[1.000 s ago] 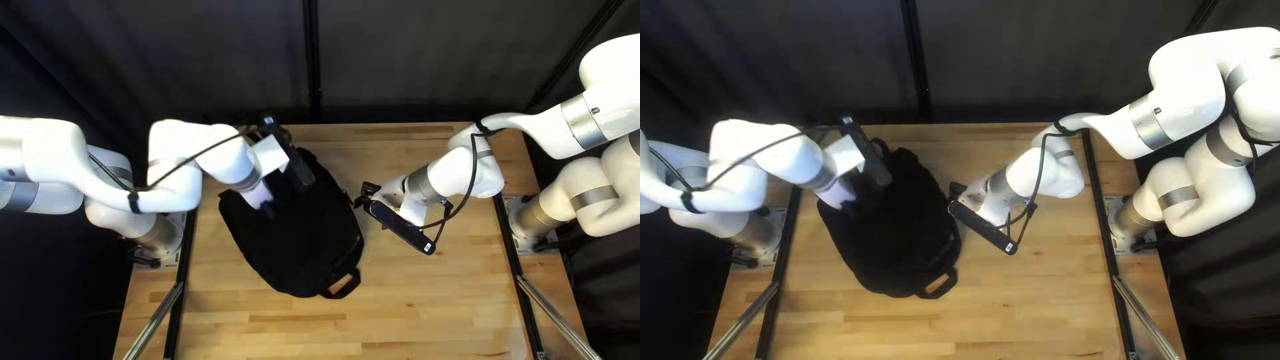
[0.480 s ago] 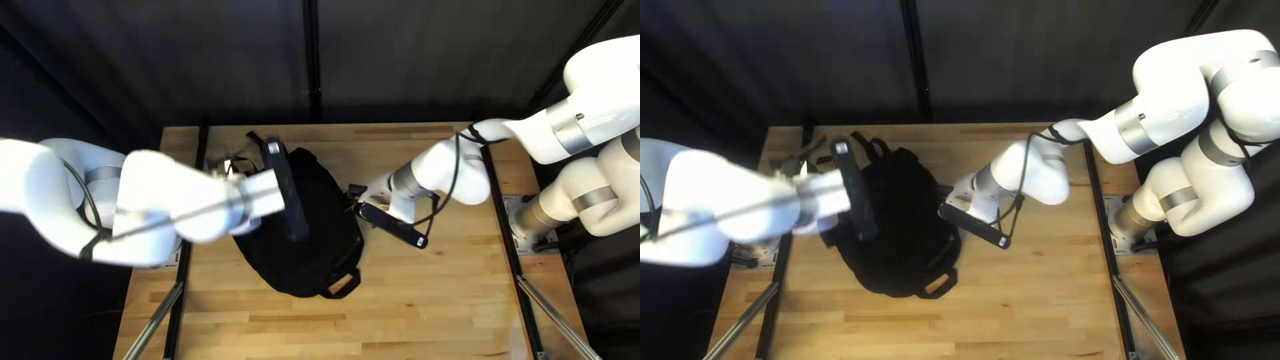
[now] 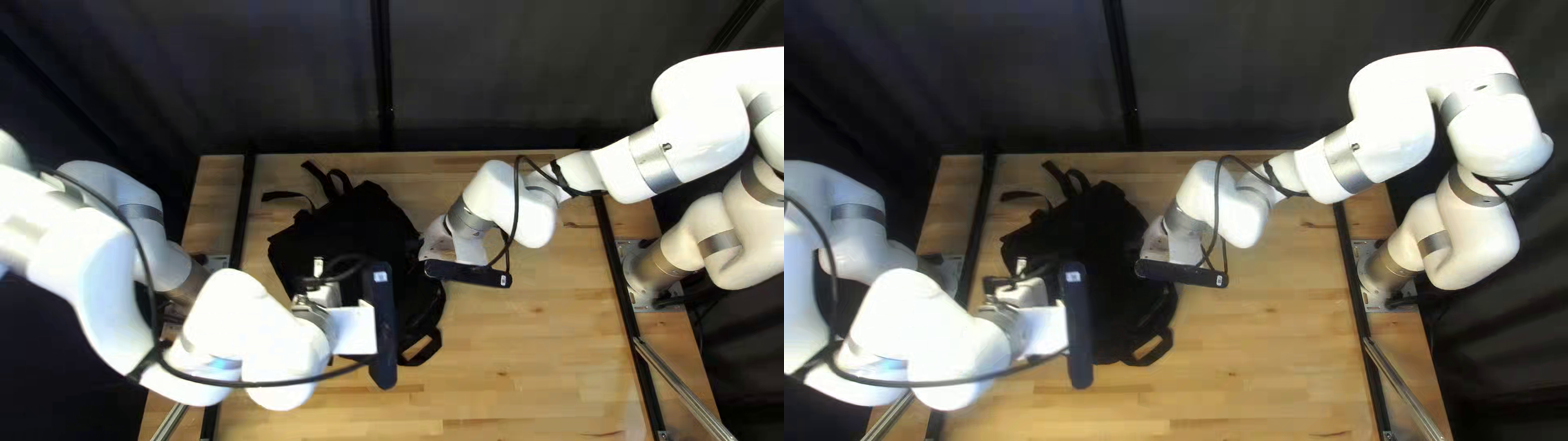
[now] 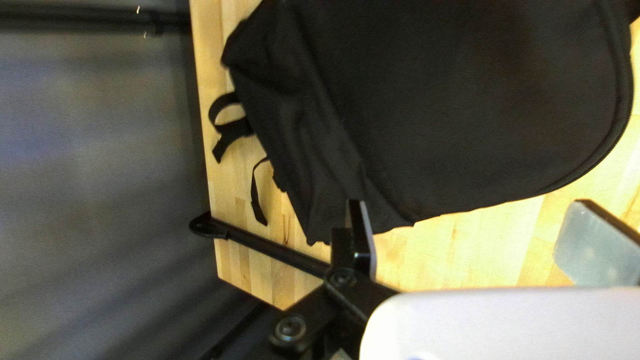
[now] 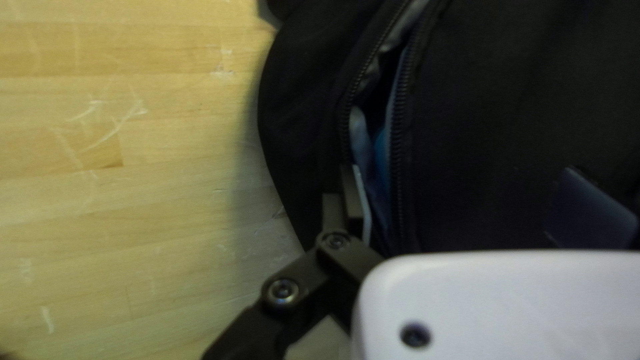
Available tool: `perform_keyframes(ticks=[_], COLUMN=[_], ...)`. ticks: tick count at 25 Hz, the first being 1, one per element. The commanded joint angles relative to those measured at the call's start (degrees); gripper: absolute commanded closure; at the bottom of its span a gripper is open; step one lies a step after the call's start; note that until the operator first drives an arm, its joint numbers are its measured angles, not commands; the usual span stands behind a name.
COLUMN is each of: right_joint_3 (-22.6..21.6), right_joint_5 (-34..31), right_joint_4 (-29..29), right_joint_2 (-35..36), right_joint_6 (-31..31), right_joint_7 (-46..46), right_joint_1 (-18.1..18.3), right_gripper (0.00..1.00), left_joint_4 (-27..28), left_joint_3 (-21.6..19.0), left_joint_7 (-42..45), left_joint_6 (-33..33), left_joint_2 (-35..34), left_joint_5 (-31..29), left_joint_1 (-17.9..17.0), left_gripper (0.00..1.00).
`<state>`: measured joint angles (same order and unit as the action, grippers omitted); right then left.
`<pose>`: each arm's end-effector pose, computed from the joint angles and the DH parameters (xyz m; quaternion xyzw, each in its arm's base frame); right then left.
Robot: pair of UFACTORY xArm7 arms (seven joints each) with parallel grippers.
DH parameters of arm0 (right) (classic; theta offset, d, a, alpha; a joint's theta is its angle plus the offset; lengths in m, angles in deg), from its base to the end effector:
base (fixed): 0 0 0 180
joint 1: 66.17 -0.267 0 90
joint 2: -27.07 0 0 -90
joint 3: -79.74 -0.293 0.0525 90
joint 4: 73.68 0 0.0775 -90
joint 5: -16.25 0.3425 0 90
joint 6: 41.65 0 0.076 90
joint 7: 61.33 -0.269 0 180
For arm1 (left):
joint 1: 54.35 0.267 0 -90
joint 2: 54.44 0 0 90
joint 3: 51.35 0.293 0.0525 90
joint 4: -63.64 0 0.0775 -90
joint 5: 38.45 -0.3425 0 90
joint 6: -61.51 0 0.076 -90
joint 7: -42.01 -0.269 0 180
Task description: Remove a lunch box from a kids backpack
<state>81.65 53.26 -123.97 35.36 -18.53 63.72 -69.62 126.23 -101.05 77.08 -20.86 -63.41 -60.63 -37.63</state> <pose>0.5445 0.0356 0.1215 0.6591 0.7161 0.2224 0.0578 0.3776 -0.1249 0.2598 -0.9619 0.0209 -0.0346 0.2704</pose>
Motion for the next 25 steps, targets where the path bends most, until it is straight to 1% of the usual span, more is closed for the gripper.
perform_keyframes(ticks=[1,2,3,4,5,6,7,8,10,12,15,19,20,21,23,25], right_joint_3=[-0.3,-0.3,-0.3,-0.2,-0.2,-0.2,-0.2,-0.1,0.1,0.7,2.1,6.8,7.6,8.9,9.7,9.1], right_joint_5=[1.7,1.8,1.7,1.5,1.6,1.8,1.8,1.7,1.0,-1.3,-6.3,-21.6,-25.0,-31.1,-41.2,-48.8], right_joint_4=[0.4,0.3,0.1,-0.6,-0.8,-1.3,-1.4,-1.5,-1.1,0.2,2.2,5.1,5.6,6.5,8.0,9.2], right_joint_2=[0.9,1.1,1.3,2.1,2.4,3.1,3.4,3.5,3.4,2.3,0.9,-1.0,-1.4,-2.2,-4.1,-5.8], right_joint_6=[-0.2,-0.2,-0.1,0.1,0.2,0.3,0.2,0.1,-0.9,-3.0,-5.8,-9.0,-9.2,-9.4,-8.9,-8.1], right_joint_7=[2.2,2.4,2.5,2.5,2.7,3.4,3.5,3.4,2.5,-0.9,-8.4,-29.6,-33.9,-41.6,-54.2,-63.6], right_joint_1=[0.6,0.6,0.7,0.8,0.9,1.2,1.3,1.2,0.8,-0.5,-3.0,-9.1,-10.1,-11.5,-12.6,-12.2], right_gripper=[0.00,0.00,0.12,0.17,0.61,0.93,0.94,1.00,1.00,1.00,1.00,1.00,1.00,1.00,1.00,1.00], left_joint_4=[-1.3,-1.5,-2.0,-2.3,-2.5,-2.9,-3.1,-3.5,-3.8,-3.8,-3.7,-3.6,-3.6,-3.6,-3.5,-3.5], left_joint_3=[0.0,0.1,0.3,0.5,0.6,1.0,1.1,1.3,1.5,1.5,1.5,1.5,1.5,1.5,1.6,1.6], left_joint_7=[-0.3,-0.5,-1.0,-1.3,-1.6,-2.2,-2.5,-2.8,-3.0,-3.0,-3.3,-3.3,-3.3,-3.3,-3.5,-3.6], left_joint_6=[3.4,3.8,4.5,5.0,5.2,5.7,5.9,6.3,6.6,6.6,6.1,6.0,6.0,5.9,5.8,5.7], left_joint_2=[1.4,1.2,0.8,0.5,0.2,-0.5,-0.8,-1.2,-1.5,-1.7,-2.1,-2.0,-2.1,-2.1,-2.1,-2.2], left_joint_5=[-0.6,-0.4,-0.1,0.2,0.4,1.0,1.2,1.5,1.6,1.7,2.0,1.9,1.9,1.9,2.0,2.0], left_joint_1=[0.0,0.0,-0.1,-0.1,-0.1,-0.2,-0.2,-0.3,-0.3,-0.4,-0.5,-0.5,-0.5,-0.5,-0.5,-0.4], left_gripper=[0.00,0.00,0.00,0.00,0.00,0.00,0.00,0.00,0.00,0.00,0.00,0.00,0.00,0.00,0.00,0.00])
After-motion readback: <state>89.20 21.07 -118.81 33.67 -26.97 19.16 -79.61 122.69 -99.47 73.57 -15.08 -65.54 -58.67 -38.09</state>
